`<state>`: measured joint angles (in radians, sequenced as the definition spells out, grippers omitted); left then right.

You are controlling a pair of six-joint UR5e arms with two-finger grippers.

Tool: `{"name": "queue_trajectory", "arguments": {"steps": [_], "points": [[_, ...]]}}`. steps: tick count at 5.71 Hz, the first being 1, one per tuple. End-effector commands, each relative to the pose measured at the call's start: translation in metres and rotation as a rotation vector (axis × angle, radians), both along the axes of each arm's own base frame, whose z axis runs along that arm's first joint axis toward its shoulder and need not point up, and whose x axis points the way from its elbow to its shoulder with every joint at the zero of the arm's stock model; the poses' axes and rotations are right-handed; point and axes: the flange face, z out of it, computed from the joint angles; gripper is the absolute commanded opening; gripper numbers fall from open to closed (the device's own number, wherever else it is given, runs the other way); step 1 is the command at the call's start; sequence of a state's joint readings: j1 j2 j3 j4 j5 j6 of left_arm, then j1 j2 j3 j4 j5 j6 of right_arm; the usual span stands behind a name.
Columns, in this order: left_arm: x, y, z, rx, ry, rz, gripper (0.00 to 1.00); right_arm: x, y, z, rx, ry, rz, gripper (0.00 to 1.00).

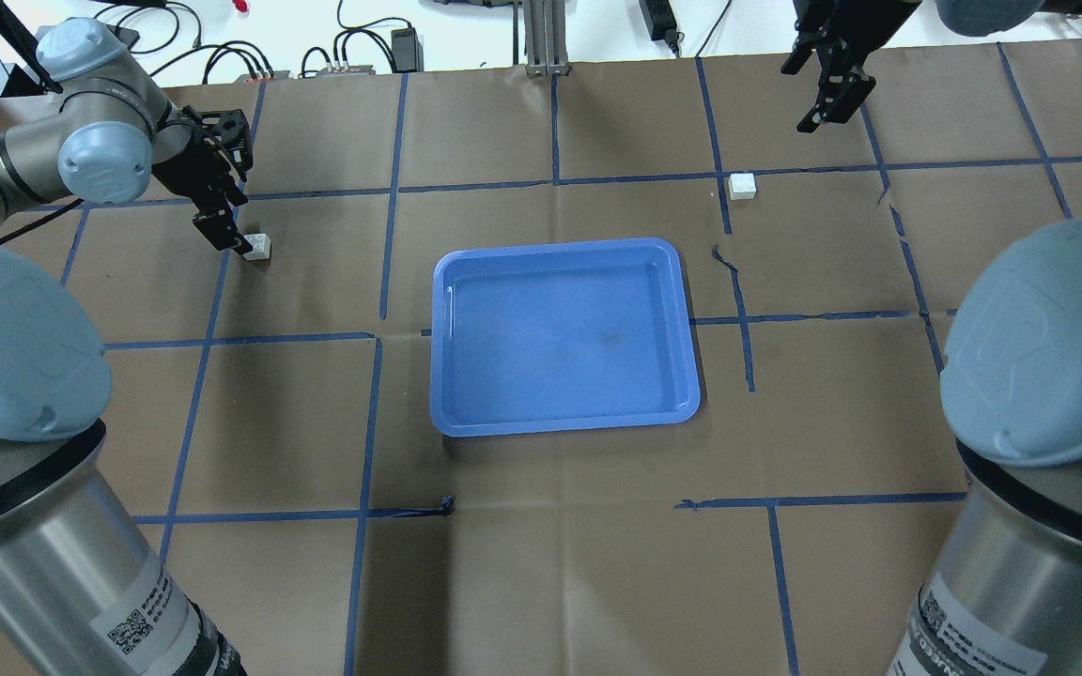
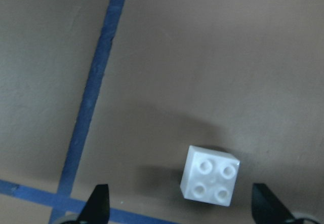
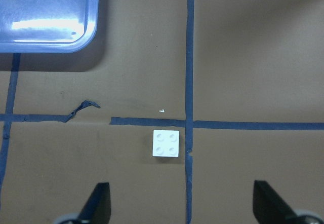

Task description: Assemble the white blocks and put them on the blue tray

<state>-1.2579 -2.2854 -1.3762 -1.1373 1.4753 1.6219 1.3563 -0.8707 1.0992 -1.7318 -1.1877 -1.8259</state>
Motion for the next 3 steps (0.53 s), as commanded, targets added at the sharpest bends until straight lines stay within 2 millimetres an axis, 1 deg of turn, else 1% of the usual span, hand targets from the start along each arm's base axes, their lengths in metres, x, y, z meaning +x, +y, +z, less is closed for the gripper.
{"name": "queue_trajectory", "arguments": {"steps": [1,2,3], "points": [[-0.001,0.003,-0.004,-0.003,0.004,-0.043,0.37,-0.007,0.001,-0.051,0.033,-0.111,0.01,1.0],[-0.001,0.003,0.001,-0.01,0.002,-0.044,0.16,-0.007,0.008,-0.069,0.035,-0.191,-0.011,1.0],[-0.001,0.003,0.013,-0.026,-0.004,-0.042,0.09,-0.007,0.01,-0.084,-0.003,-0.2,-0.013,1.0]]}}
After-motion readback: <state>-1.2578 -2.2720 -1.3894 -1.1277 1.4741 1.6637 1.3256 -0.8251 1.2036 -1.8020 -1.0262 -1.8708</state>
